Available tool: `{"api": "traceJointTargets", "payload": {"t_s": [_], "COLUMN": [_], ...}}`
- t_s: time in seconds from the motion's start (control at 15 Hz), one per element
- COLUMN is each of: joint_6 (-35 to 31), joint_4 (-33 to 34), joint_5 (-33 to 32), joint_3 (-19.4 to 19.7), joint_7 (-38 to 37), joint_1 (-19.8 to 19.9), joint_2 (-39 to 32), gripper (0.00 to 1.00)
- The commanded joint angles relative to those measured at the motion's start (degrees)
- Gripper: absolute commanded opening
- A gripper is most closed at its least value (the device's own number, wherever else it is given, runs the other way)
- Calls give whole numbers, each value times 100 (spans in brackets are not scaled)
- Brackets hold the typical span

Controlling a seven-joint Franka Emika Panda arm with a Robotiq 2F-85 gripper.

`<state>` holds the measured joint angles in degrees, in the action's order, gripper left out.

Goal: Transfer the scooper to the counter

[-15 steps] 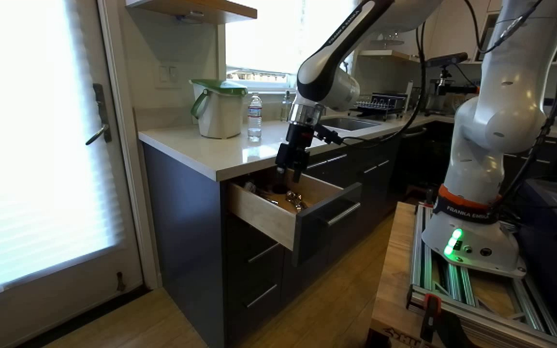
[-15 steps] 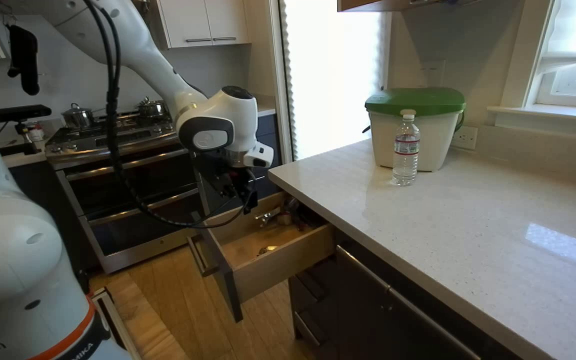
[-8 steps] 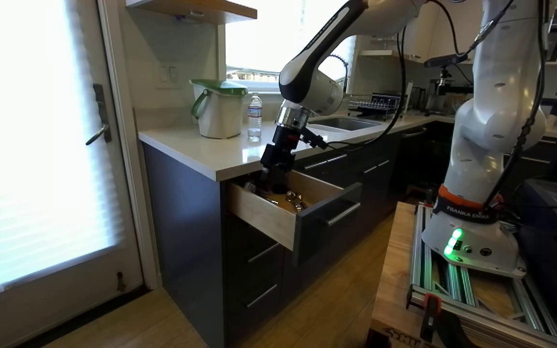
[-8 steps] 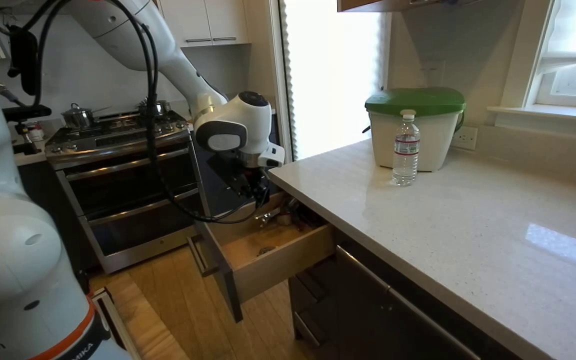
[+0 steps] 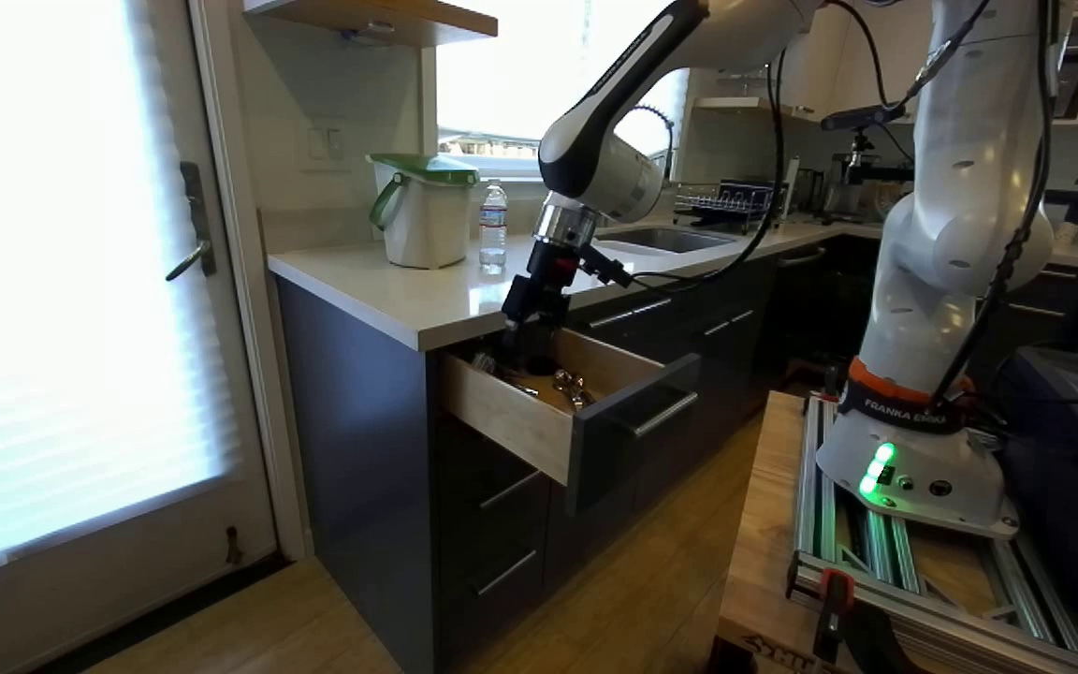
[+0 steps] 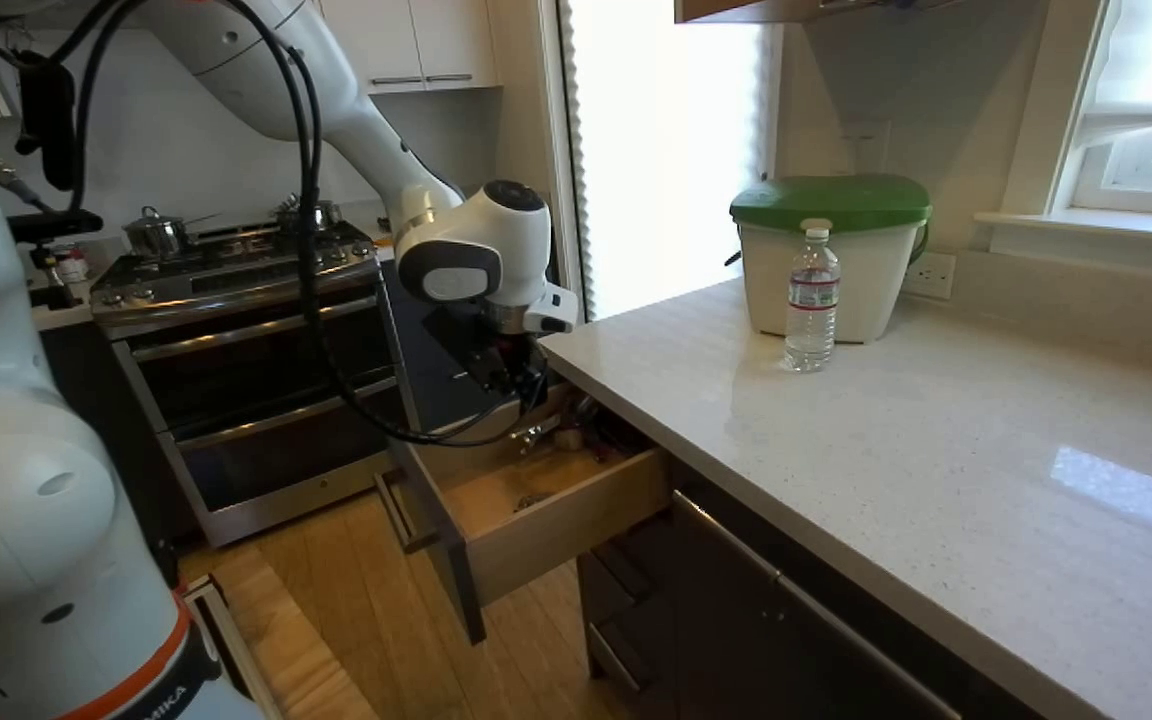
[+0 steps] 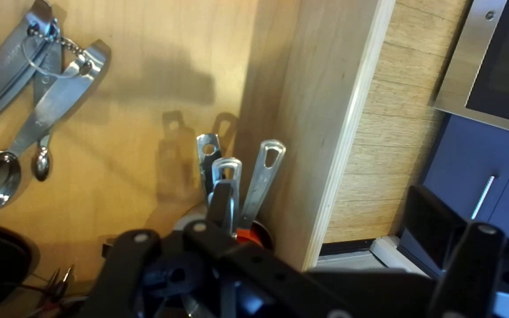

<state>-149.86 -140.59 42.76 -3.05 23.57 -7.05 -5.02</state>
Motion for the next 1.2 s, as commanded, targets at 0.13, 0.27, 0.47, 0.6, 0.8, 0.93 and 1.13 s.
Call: {"api": "traceJointTargets", "payload": {"t_s": [0.13, 0.27, 0.47, 0.6, 0.8, 0.93, 1.13], "joint_6": [-209, -267, -374, -381, -380, -419, -405], "joint_4": [246, 334, 439, 497, 563, 613, 658], "joint_5": [-80, 60, 95, 123, 176, 239, 296], "joint_3": [-66, -119, -177, -212, -291, -352, -426], "joint_7": [132, 306, 465, 507, 569, 653, 692], "joint_1": [375, 460, 566, 646, 769, 848, 935], "joint_2": [-363, -483, -665, -759, -897, -981, -1090], "gripper": [100, 100, 100, 100, 82, 61, 51]}}
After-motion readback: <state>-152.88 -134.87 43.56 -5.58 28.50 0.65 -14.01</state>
